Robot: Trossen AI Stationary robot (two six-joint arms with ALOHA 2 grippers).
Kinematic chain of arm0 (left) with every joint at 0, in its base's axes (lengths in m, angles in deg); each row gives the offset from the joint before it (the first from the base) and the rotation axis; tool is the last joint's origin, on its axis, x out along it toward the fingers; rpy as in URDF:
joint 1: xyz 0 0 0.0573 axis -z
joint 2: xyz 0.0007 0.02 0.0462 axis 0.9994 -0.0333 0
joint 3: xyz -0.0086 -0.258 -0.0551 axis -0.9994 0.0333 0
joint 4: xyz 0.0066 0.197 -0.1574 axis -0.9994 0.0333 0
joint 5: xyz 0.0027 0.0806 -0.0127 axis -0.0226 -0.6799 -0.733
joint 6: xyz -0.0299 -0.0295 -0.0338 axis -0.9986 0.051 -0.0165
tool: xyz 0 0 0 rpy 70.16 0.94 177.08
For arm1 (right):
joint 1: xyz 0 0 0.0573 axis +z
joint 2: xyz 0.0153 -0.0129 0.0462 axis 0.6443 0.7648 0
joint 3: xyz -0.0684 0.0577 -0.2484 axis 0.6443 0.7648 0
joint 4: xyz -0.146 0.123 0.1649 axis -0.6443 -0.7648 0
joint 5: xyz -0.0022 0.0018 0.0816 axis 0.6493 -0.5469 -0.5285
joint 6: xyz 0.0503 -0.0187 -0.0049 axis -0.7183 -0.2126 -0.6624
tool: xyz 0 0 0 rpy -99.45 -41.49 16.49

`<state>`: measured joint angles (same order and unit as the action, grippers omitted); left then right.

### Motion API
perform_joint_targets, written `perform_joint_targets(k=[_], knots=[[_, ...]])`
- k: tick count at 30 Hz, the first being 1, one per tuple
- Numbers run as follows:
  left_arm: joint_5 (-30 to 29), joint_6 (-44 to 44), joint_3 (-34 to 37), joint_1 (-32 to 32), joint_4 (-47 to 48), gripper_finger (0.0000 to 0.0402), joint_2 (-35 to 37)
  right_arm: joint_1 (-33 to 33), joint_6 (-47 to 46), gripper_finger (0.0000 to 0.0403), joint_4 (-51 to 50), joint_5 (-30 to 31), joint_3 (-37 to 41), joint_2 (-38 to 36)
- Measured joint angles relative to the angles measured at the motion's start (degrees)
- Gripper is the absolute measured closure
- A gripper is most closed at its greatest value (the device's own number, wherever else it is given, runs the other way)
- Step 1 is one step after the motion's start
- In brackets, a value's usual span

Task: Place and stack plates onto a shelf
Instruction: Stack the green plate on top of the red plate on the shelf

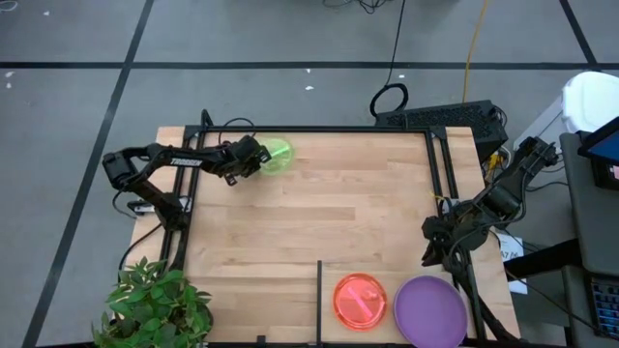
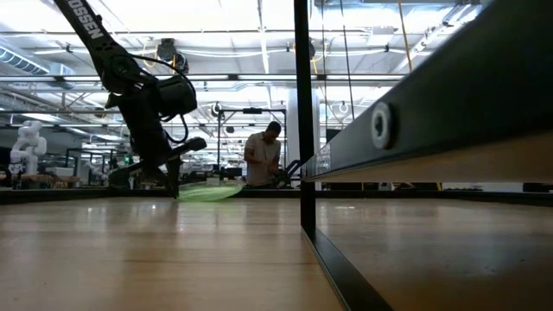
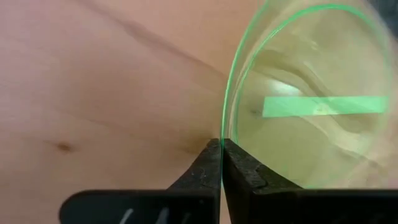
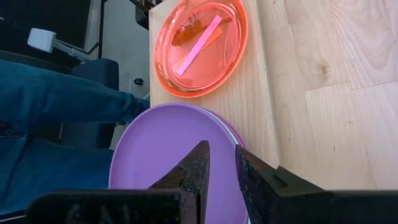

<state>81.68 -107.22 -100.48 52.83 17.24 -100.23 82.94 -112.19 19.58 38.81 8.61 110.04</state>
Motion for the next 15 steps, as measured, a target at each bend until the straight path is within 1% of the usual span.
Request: perform_joint_targets(k=[4,8,10,15], knots=[[0.9,1.1,0.0,0.3,-4.6,0.0397,0.0,0.0,0.0,0.0339,-0.1,0.0,0.0,0.0],[1.8,2.3,0.0,1.7,-12.9,0.0397,0.0,0.0,-0.4,0.0339,-0.1,0.0,0.0,0.0],[1.9,2.3,0.0,3.0,-17.4,0.0397,0.0,0.0,-0.6,0.0339,-0.1,0.2,0.0,0.0],[2.0,2.7,-0.2,7.5,-27.0,0.0398,0.0,0.0,-0.6,0.0339,-0.1,3.2,0.0,0.0]])
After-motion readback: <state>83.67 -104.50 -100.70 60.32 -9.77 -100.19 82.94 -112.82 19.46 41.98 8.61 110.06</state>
